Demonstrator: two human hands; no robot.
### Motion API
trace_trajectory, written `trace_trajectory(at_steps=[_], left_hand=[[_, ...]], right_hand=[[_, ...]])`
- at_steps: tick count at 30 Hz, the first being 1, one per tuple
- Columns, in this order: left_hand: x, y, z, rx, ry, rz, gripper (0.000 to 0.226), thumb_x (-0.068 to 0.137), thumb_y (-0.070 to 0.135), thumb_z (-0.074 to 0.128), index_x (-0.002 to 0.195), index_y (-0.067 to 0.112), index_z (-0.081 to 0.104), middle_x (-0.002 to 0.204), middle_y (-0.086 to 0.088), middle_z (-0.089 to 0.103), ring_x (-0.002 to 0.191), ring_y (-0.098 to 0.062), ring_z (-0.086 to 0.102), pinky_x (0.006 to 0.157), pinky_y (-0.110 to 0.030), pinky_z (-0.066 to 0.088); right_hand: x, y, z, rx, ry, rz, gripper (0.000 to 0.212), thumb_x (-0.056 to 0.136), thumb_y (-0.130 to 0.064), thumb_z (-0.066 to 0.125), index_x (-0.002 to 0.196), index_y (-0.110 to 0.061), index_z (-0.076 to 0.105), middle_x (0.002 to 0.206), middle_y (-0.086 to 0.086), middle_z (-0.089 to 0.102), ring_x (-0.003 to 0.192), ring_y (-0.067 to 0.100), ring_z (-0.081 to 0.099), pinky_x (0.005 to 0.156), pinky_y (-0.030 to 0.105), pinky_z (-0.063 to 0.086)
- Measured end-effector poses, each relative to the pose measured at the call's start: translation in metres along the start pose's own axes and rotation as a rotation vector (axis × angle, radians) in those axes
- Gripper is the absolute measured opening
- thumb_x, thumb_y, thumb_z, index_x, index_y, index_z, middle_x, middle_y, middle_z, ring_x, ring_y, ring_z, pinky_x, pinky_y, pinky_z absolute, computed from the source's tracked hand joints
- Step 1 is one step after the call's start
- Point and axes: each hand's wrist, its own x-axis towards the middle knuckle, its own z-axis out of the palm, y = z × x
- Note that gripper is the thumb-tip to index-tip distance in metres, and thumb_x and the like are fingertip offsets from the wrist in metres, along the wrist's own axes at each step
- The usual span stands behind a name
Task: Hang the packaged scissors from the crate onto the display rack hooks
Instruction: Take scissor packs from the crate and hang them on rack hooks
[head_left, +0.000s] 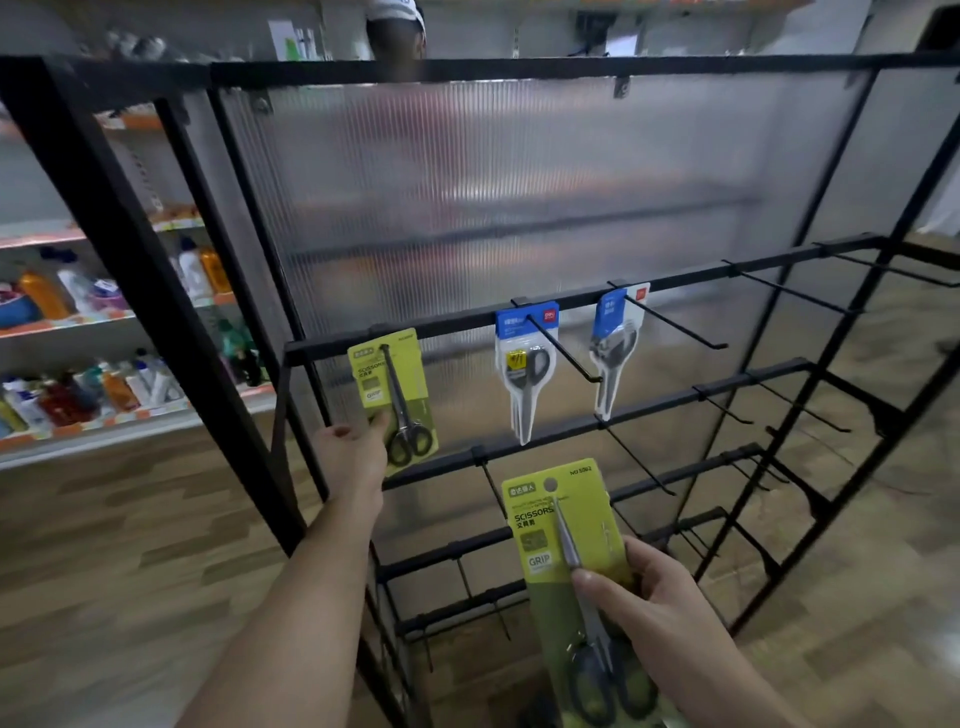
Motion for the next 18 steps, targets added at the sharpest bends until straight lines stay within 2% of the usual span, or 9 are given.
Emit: trace_trajectory(at_steps=[4, 7, 10, 13, 16, 18], left_hand=[[-0.008, 0.006, -0.002, 0.091, -0.039, 0.018, 0.053, 0.088, 0.019, 0.080, 0.129, 0.008, 0.049, 0.116, -0.004, 0.058, 0.104, -0.020, 0.055, 0.086, -0.033, 0.042], [-0.026, 0.016, -0.013, 0.206, -0.117, 0.099, 0.067, 0.086, 0.018, 0.074, 0.142, 0.015, 0.038, 0.130, -0.001, 0.051, 0.111, -0.019, 0.054, 0.093, -0.037, 0.044], [-0.052, 0.025, -0.027, 0.302, -0.196, 0.220, 0.051, 0.097, 0.013, 0.065, 0.138, 0.025, 0.037, 0.124, 0.008, 0.043, 0.107, -0.014, 0.050, 0.091, -0.035, 0.043], [-0.077, 0.023, -0.049, 0.475, -0.250, 0.332, 0.049, 0.096, 0.016, 0.069, 0.138, 0.022, 0.043, 0.129, 0.008, 0.049, 0.113, -0.010, 0.049, 0.092, -0.026, 0.040], [-0.095, 0.018, -0.073, 0.621, -0.284, 0.423, 0.044, 0.098, 0.020, 0.063, 0.137, 0.031, 0.045, 0.134, 0.010, 0.058, 0.119, -0.012, 0.058, 0.100, -0.030, 0.048], [-0.105, 0.021, -0.086, 0.644, -0.303, 0.451, 0.033, 0.099, 0.022, 0.061, 0.126, 0.037, 0.050, 0.127, 0.013, 0.061, 0.113, -0.009, 0.061, 0.095, -0.031, 0.051]], right_hand=[[0.004, -0.007, 0.007, -0.005, -0.021, -0.006, 0.019, 0.095, -0.013, 0.067, 0.113, -0.016, 0.072, 0.101, 0.001, 0.079, 0.098, 0.017, 0.075, 0.079, 0.027, 0.060], [0.012, -0.017, 0.021, 0.033, -0.055, -0.006, 0.021, 0.096, -0.021, 0.066, 0.116, -0.014, 0.070, 0.102, 0.005, 0.079, 0.097, 0.023, 0.075, 0.082, 0.044, 0.063], [0.021, -0.029, 0.041, 0.039, -0.096, -0.057, 0.025, 0.095, -0.029, 0.064, 0.114, -0.013, 0.070, 0.102, 0.008, 0.078, 0.096, 0.028, 0.075, 0.083, 0.053, 0.062], [0.031, -0.036, 0.064, 0.014, -0.136, -0.110, 0.027, 0.099, -0.032, 0.060, 0.113, -0.012, 0.071, 0.101, 0.009, 0.078, 0.094, 0.029, 0.076, 0.082, 0.052, 0.062], [0.045, -0.038, 0.083, -0.007, -0.110, -0.141, 0.026, 0.101, -0.030, 0.059, 0.108, -0.009, 0.073, 0.095, 0.011, 0.079, 0.090, 0.031, 0.076, 0.077, 0.047, 0.063], [0.052, -0.039, 0.093, 0.004, -0.095, -0.137, 0.024, 0.102, -0.026, 0.059, 0.106, -0.007, 0.073, 0.092, 0.009, 0.079, 0.087, 0.027, 0.077, 0.070, 0.038, 0.063]])
